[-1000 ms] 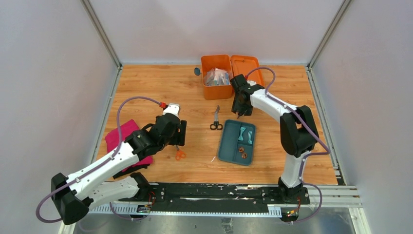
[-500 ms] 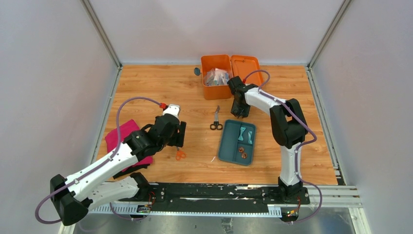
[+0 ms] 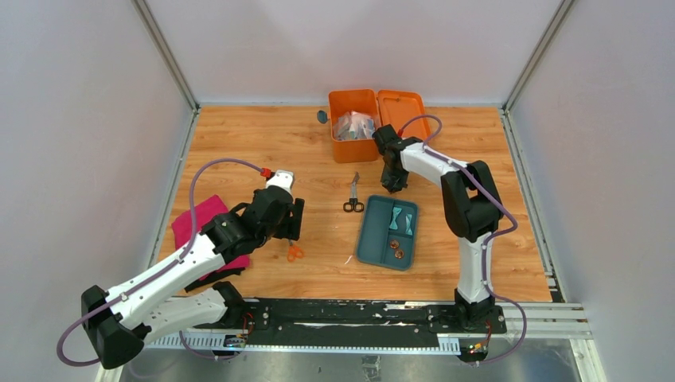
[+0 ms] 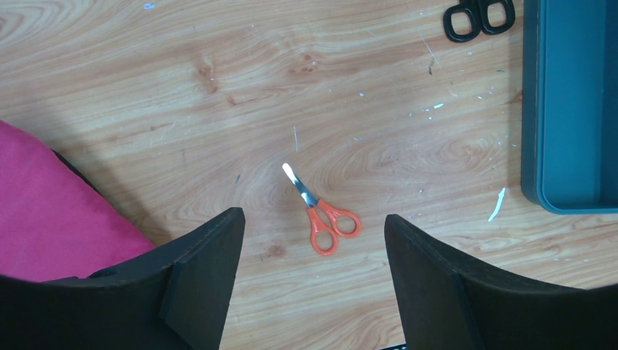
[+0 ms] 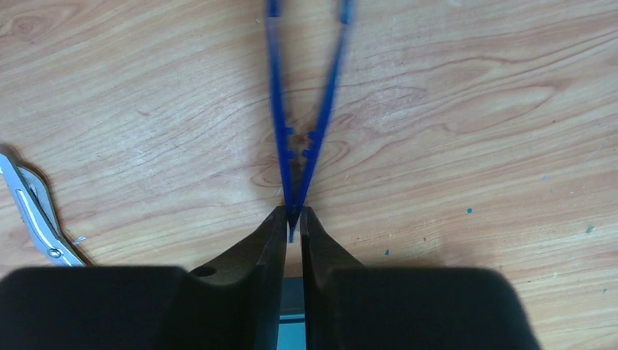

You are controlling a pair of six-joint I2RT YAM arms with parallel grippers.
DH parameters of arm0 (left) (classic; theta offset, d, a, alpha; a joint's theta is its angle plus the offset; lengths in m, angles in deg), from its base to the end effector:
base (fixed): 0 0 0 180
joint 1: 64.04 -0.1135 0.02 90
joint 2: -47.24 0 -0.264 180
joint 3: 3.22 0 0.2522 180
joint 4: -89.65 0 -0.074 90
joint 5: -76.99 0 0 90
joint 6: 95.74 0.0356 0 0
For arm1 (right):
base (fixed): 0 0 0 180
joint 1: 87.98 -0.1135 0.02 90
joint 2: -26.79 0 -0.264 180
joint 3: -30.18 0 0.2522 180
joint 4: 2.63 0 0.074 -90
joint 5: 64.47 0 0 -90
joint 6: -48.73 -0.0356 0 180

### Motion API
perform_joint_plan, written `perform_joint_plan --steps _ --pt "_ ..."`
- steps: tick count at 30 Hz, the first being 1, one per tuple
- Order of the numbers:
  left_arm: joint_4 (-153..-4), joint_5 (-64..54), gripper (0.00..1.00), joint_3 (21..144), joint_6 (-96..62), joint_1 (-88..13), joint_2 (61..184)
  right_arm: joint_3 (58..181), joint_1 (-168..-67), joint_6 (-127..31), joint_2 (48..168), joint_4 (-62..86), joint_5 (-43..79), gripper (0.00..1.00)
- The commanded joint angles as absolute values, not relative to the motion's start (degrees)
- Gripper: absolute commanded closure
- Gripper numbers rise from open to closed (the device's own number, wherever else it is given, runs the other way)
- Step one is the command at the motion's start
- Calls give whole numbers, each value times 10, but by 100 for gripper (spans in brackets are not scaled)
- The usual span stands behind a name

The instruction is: Organize the medicine kit

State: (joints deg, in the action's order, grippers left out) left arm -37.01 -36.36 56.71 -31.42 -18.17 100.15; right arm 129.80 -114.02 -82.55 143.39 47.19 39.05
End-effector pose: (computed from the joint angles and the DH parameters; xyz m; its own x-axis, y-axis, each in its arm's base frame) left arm 0.1388 -0.1228 0.2778 -0.6568 0.1057 -0.7466 0.2039 0.9781 -0.0410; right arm 0.3830 0.1779 0.1761 -0.8476 0.2998 -0.4378 0.2863 0.9531 0.0984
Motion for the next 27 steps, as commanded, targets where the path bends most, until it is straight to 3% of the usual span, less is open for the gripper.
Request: perform_joint_plan --steps 1,8,15,20,27 --pt "-374 -363 24 565 -308 -185 993 1301 -1127 -826 1447 495 406 86" --pt "-375 -364 24 564 -309 -185 994 1290 -1126 -819 1410 495 425 100" --pt "-373 -365 24 564 -309 -185 992 1270 -1125 -799 1319 500 451 100" --pt "-372 -367 24 563 -311 -185 990 1217 -1135 -797 1261 492 399 100" --pt "-371 -370 23 561 -315 -185 981 1122 -1221 -841 1184 483 364 100"
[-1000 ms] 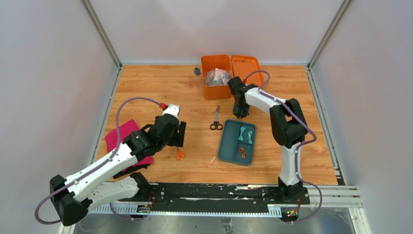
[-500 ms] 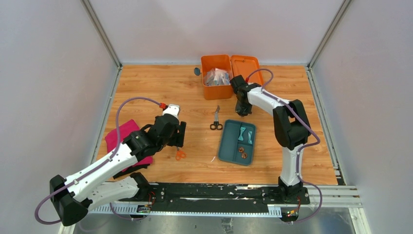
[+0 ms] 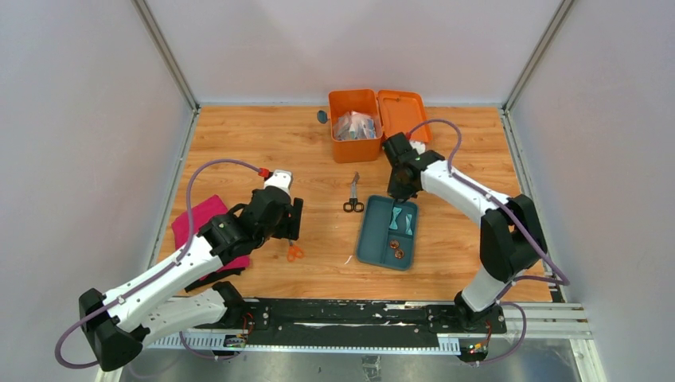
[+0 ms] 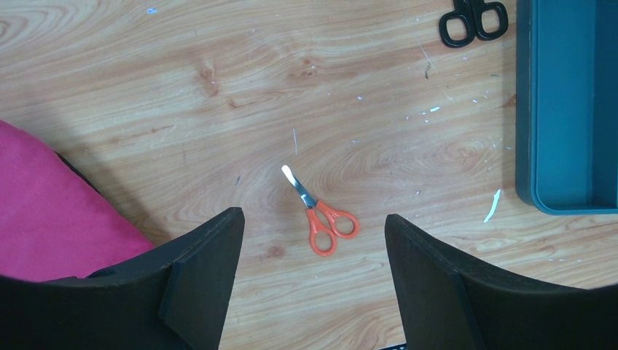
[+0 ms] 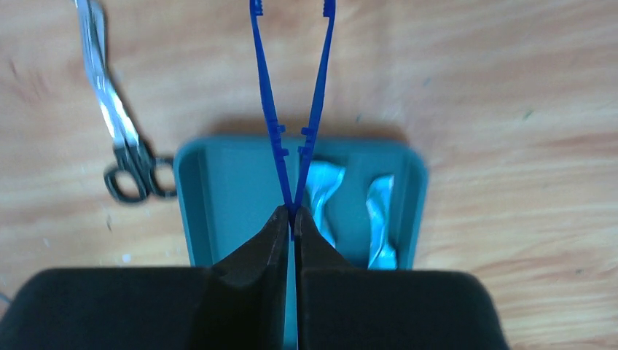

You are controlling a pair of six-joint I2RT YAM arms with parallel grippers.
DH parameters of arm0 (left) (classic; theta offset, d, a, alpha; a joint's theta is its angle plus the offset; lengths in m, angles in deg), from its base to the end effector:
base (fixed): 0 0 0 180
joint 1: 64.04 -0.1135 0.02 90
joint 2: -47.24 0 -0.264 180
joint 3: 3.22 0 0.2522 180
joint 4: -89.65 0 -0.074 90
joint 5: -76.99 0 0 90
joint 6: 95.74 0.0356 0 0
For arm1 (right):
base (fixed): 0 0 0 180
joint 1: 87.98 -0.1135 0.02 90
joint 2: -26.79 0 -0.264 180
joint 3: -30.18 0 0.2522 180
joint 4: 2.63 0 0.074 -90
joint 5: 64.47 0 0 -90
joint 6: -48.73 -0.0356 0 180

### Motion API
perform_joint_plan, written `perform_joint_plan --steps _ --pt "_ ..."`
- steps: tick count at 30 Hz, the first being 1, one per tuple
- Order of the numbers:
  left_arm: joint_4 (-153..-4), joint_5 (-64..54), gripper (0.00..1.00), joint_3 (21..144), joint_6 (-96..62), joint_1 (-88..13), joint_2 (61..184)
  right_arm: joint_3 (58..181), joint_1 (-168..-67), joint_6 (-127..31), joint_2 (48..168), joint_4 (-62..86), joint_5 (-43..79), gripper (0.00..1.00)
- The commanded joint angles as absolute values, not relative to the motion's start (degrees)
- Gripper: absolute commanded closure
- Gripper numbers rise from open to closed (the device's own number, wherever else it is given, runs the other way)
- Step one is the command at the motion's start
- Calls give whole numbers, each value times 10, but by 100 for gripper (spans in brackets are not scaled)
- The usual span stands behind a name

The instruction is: Organize the medicine kit

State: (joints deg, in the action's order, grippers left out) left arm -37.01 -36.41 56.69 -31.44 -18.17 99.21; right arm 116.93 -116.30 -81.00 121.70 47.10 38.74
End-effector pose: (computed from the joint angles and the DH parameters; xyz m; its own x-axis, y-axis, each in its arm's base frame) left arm 0.1369 -0.1208 0.2803 -0.6482 0.0966 -0.7553 0.2036 0.9778 -0.0497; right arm 0.3120 0.1589 0.2487 -0.8003 0.2756 -0.5325 0.2036 0.9603 0.1909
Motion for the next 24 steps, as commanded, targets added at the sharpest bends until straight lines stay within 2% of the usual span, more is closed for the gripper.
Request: perform_joint_plan --steps 1,10,19,24 --pt "-371 -371 23 560 -316 -185 980 1110 -1238 -852 1176 481 363 100" --pt "-372 -367 23 560 -316 -185 982 1040 -1346 -953 1157 449 363 100" --pt "-373 -365 23 559 -317 -185 983 1032 -1370 -963 1206 427 343 99" --pt "-372 -365 23 558 -318 -185 981 1036 -1377 -959 1220 428 342 92"
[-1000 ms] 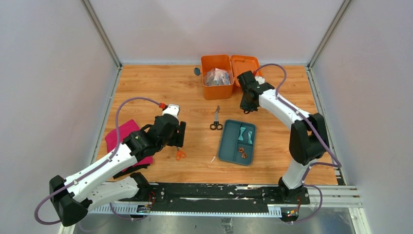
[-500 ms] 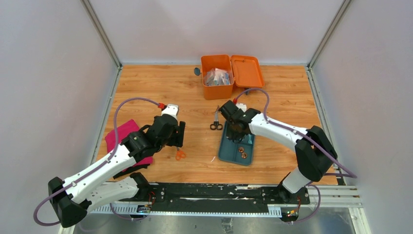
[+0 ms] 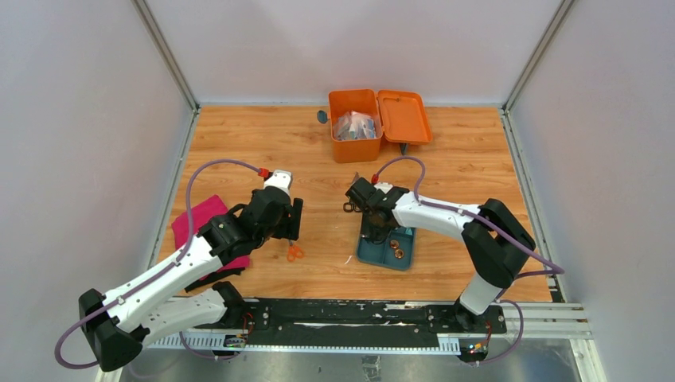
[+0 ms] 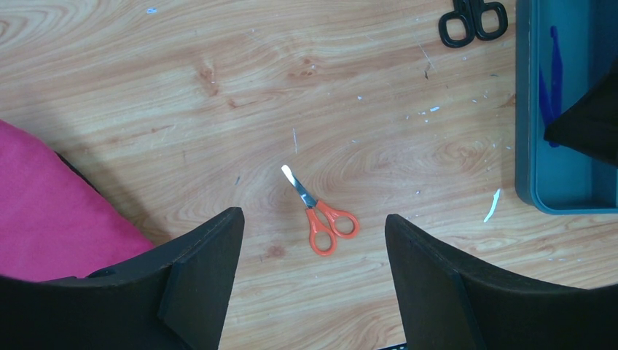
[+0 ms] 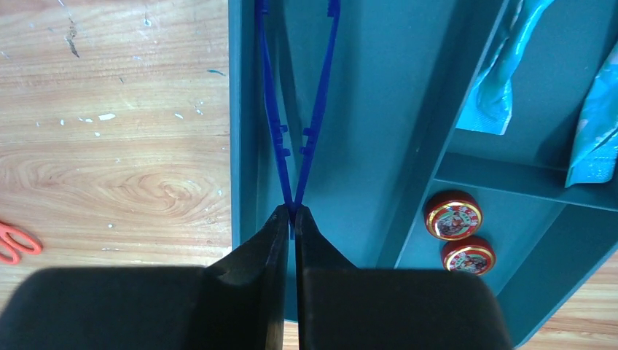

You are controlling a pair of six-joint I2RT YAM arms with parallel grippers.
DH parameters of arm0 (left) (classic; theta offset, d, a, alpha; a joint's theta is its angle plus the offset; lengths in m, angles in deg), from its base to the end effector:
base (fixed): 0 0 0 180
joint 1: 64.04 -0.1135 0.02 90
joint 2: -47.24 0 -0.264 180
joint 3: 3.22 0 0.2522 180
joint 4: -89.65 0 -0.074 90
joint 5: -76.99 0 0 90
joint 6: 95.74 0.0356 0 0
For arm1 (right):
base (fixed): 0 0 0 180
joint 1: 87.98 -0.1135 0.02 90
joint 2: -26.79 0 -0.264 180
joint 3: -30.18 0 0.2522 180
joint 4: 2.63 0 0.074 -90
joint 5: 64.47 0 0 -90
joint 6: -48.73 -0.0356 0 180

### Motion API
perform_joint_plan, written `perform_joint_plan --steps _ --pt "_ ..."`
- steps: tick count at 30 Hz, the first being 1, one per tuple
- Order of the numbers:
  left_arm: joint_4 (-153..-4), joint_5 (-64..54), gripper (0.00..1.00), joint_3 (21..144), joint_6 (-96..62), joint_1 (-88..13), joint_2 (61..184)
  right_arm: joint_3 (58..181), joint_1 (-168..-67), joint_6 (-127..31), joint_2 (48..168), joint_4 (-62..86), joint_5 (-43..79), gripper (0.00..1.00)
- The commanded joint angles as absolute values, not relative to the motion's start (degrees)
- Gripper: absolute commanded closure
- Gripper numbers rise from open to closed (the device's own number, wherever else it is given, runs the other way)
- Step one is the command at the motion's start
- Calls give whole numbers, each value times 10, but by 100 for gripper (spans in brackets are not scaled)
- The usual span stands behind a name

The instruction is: Organize the medicine kit

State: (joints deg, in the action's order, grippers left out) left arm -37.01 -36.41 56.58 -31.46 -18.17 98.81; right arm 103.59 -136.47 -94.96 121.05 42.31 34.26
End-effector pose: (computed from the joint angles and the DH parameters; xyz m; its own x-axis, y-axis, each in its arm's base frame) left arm 0.1360 -0.1199 0.2808 -0.6456 0.0935 -0.7579 0.2036 0.9776 -0.0528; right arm 0.2162 0.2361 0.1874 -0.9211 0.1610 -0.3544 0.0732 0.9659 0.2485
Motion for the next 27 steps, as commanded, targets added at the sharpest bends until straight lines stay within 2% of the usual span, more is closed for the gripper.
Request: perform_joint_plan --steps 1,6,9,11,21,27 --pt "-371 -365 23 558 -318 -185 981 1034 -1377 -959 1221 428 343 90" --pt "-371 -366 23 557 -320 -185 984 1030 -1378 -957 1220 430 341 77" --pt "-367 -374 23 555 -331 -185 988 1035 -1382 -946 1207 441 355 62" --pt "-366 -375 22 551 -344 -185 990 1036 -1383 -941 1190 450 367 58" --pt "-412 -339 22 504 -411 -185 994 1035 -1383 -824 1078 456 385 61" --pt "-398 -370 22 495 -458 -185 1005 991 -1383 -809 1015 456 395 61"
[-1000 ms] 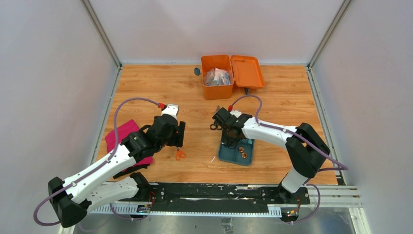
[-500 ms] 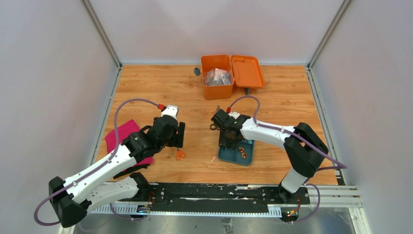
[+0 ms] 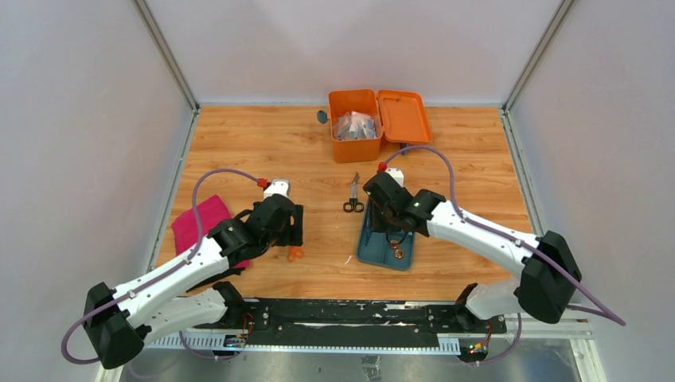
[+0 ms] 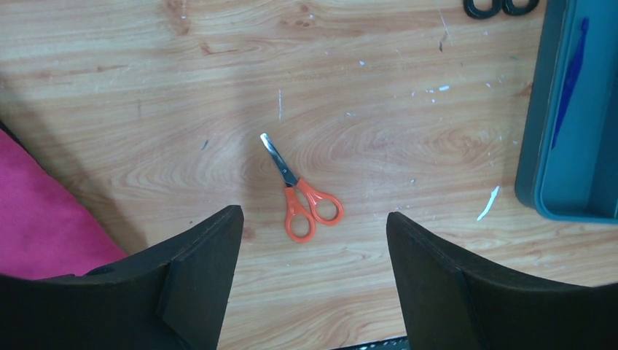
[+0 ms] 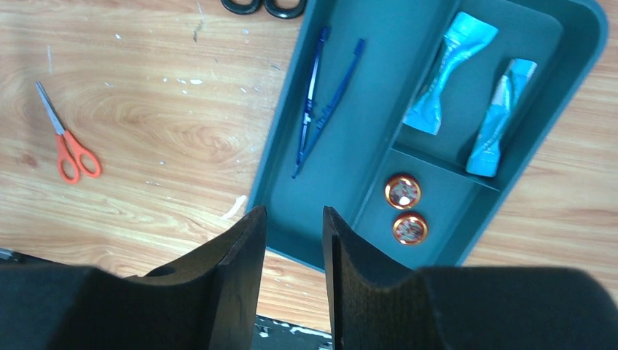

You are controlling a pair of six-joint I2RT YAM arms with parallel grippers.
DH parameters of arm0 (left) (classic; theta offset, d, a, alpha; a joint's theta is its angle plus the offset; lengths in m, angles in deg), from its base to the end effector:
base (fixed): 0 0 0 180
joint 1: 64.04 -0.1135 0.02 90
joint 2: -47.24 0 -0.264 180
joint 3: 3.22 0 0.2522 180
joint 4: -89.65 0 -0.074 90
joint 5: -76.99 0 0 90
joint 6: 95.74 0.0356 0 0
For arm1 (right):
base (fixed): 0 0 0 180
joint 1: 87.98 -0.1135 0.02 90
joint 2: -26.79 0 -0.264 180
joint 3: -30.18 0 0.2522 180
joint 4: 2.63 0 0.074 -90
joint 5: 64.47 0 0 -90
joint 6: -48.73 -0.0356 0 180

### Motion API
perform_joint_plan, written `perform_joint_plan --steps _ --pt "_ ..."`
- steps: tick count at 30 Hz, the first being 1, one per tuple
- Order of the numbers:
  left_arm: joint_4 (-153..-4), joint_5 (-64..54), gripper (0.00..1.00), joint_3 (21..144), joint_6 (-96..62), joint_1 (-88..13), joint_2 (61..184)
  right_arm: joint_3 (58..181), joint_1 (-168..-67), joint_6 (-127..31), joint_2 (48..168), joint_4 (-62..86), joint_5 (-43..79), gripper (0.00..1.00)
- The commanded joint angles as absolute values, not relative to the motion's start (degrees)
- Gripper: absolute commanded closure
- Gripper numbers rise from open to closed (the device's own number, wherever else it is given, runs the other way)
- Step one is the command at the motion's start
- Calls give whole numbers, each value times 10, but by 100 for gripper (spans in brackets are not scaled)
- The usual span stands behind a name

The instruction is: Organize the medicine kit

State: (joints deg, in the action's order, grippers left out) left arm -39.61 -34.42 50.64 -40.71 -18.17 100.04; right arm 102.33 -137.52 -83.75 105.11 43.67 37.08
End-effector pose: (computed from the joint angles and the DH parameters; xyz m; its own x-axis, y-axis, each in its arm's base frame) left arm 0.1360 -0.1215 0.2468 -0.7238 -0.0203 -0.6898 0.1085 0.9838 -0.1428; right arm 0.1895 0.2112 0.2586 -0.8295 0.0470 -0.5565 -0.1439 0.9448 0.2943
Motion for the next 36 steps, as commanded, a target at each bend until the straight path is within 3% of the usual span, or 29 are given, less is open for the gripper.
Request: perform_joint_plan --steps 1,15,36 --pt "-392 -384 22 491 -473 -185 1007 985 -1383 -808 1003 456 398 61" --pt "-475 -353 32 401 -573 -185 1087 920 -1381 -791 931 457 408 63" --pt "-502 -337 48 401 -550 -185 1180 895 -1372 -795 895 457 413 65"
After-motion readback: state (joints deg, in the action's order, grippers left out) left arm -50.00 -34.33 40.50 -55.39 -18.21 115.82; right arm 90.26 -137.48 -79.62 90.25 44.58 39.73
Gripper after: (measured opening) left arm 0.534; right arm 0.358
